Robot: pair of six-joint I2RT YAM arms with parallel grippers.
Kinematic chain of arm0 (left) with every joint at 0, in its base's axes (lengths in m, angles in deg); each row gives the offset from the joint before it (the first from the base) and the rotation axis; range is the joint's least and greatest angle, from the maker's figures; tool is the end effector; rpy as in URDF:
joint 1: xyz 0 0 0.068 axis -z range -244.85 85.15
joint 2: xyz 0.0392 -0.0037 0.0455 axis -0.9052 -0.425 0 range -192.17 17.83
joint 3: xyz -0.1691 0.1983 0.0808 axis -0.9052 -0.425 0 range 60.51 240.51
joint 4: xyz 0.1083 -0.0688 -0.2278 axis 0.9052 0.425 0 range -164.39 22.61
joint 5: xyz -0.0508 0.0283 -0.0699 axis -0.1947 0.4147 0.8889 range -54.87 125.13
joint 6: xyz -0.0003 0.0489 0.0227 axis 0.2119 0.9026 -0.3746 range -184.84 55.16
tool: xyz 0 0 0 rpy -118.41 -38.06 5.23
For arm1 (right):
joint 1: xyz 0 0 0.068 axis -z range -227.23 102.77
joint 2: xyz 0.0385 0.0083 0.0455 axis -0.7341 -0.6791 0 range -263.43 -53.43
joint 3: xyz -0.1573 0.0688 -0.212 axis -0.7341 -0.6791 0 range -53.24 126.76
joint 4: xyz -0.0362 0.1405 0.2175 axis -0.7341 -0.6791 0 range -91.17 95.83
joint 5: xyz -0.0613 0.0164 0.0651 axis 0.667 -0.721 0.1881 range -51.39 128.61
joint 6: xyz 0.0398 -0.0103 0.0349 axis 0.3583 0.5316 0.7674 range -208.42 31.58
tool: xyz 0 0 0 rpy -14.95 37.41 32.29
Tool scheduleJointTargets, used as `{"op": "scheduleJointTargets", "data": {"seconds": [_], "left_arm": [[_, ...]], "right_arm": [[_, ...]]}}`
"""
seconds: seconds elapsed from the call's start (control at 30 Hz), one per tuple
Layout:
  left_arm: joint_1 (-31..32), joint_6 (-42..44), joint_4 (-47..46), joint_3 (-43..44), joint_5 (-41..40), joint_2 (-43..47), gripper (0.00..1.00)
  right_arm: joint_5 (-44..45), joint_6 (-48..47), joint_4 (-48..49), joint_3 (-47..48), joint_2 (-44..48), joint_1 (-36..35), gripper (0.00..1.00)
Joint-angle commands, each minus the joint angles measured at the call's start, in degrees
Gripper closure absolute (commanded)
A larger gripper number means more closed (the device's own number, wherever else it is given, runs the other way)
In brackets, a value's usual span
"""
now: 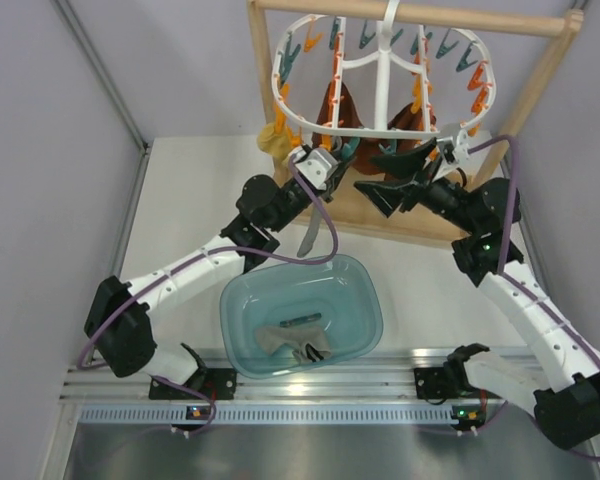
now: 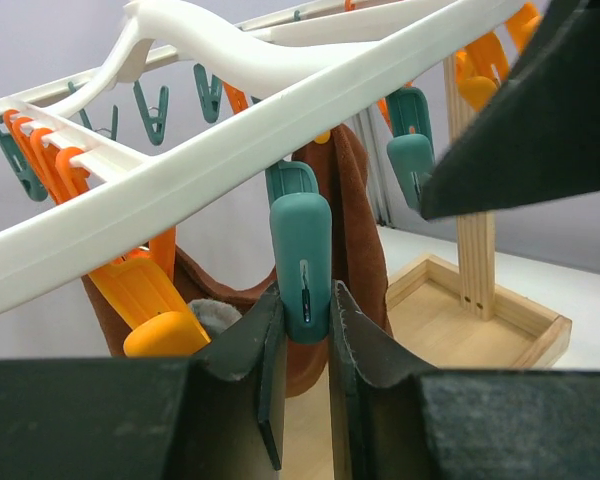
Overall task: Clip the socks to the hanger
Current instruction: Open the clamp at the hanger.
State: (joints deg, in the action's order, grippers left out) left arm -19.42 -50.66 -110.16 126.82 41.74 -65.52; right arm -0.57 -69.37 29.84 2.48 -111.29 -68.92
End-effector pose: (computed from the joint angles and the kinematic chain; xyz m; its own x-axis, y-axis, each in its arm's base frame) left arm 0.2390 -0.2485 0.3964 0.4105 -0.0699 -0.9092 0.7051 0.6566 0.2679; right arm 0.1970 0.1027 0.4256 0.0559 0.2944 -0.9540 -0.8987 0.4311 0.0804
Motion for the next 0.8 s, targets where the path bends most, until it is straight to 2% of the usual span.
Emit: {"op": "scheduleJointTargets", "data": {"seconds": [0.0, 0.13, 0.47, 0.77], "left_arm": [[1.2, 2.2, -1.2, -2.7, 4.1, 2.6, 1.0], [1.2, 3.6, -2.8, -4.1, 5.5, 3.1, 1.0], [1.1, 4.7, -3.9, -4.4, 6.4, 2.6, 1.0], [1.0, 4.5, -4.5, -4.7, 6.8, 1.9, 1.0]], "right_arm": [[8.6, -1.9, 11.2, -0.9, -1.5, -1.1, 0.32], [10.6, -2.4, 17.3, -1.8, -4.3, -1.9, 0.3], [9.0, -2.7, 21.4, -0.3, -9.1, -2.9, 0.34], [11.5, -0.6, 23.6, 1.2, -11.0, -4.0, 0.33]]}}
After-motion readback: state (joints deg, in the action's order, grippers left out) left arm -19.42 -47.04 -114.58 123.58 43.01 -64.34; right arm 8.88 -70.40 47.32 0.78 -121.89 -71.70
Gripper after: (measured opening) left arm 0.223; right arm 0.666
